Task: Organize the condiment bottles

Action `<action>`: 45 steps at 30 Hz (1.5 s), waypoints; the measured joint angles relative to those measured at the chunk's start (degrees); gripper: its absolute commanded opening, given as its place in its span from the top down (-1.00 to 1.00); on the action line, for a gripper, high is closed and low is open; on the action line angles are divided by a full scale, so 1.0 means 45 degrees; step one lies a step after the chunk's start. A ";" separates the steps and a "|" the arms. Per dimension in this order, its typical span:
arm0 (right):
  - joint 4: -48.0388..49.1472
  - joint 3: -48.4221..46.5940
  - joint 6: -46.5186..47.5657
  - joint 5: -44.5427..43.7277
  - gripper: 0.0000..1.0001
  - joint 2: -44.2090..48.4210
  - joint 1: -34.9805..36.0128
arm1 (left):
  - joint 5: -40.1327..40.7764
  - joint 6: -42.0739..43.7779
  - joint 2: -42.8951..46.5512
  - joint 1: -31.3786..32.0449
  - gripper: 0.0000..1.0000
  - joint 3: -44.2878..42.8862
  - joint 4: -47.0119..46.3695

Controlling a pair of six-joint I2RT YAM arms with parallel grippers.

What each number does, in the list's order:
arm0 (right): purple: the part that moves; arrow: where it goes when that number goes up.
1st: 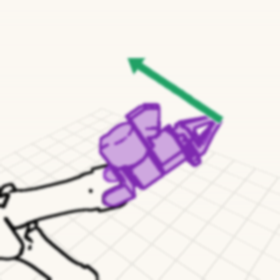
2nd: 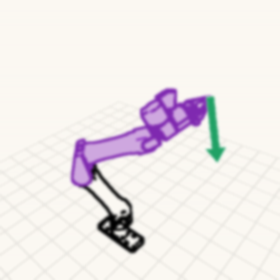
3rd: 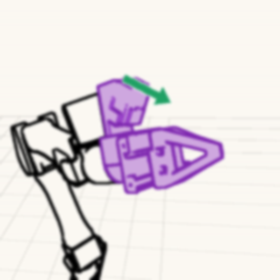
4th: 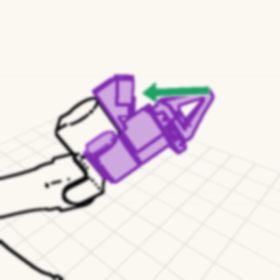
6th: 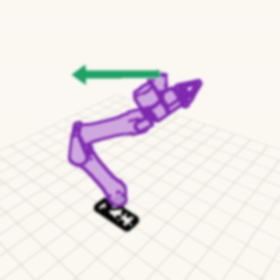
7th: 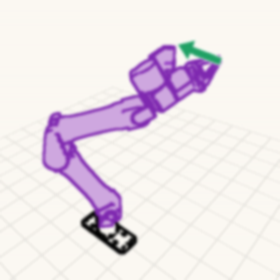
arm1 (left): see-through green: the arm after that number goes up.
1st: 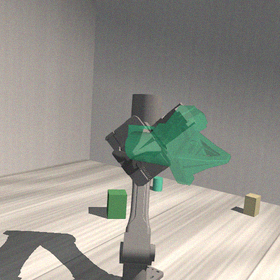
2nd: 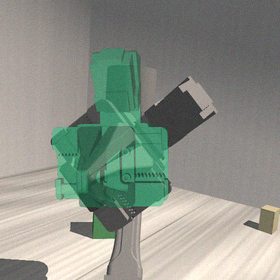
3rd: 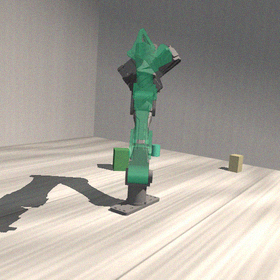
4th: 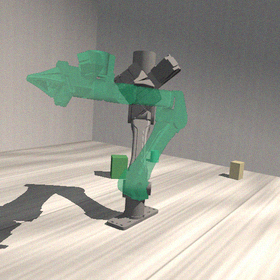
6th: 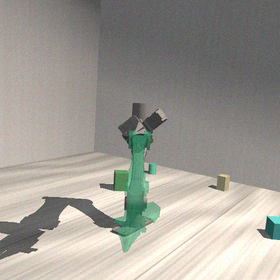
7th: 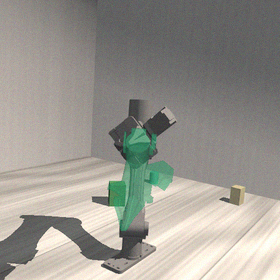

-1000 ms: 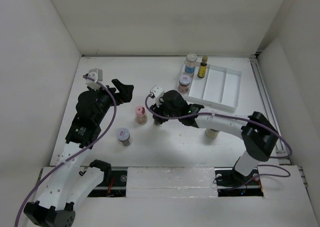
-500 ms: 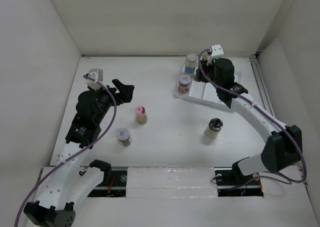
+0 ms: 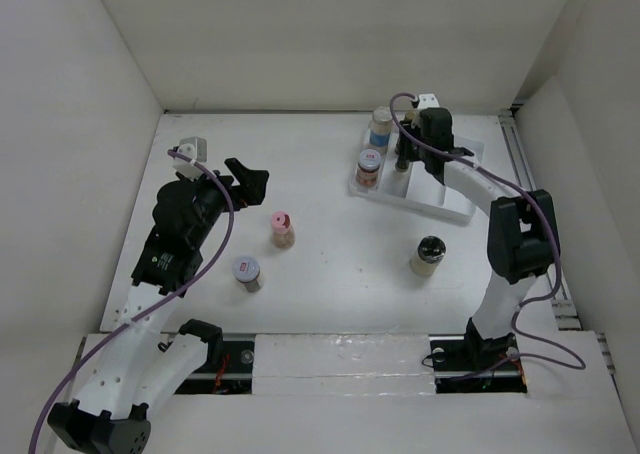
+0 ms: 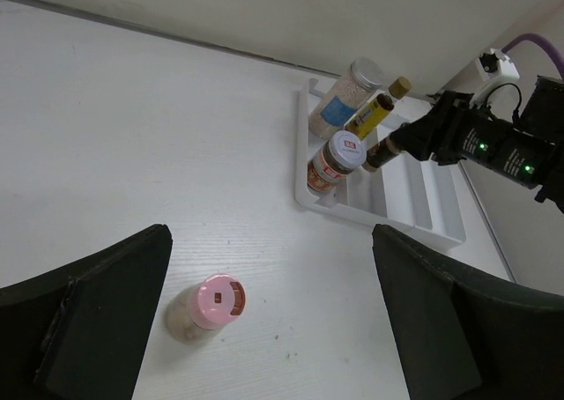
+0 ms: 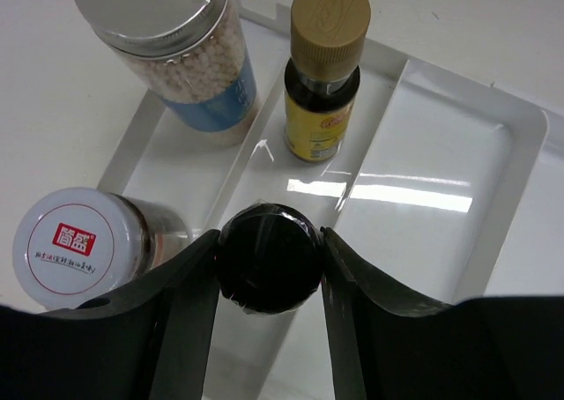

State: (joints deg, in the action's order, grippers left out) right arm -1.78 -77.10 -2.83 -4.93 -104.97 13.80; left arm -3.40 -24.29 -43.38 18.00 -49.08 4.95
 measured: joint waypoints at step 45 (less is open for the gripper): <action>-0.8267 0.7266 -0.4401 -0.3483 -1.00 1.2070 0.4124 | -0.0238 -0.0010 0.0767 0.0000 -0.90 0.0000 0.0000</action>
State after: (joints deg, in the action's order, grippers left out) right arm -38.98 -44.40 -22.63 -20.60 -50.65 32.36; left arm -4.47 -24.34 -39.92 18.00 -49.08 4.95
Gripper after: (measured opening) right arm 0.998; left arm 0.949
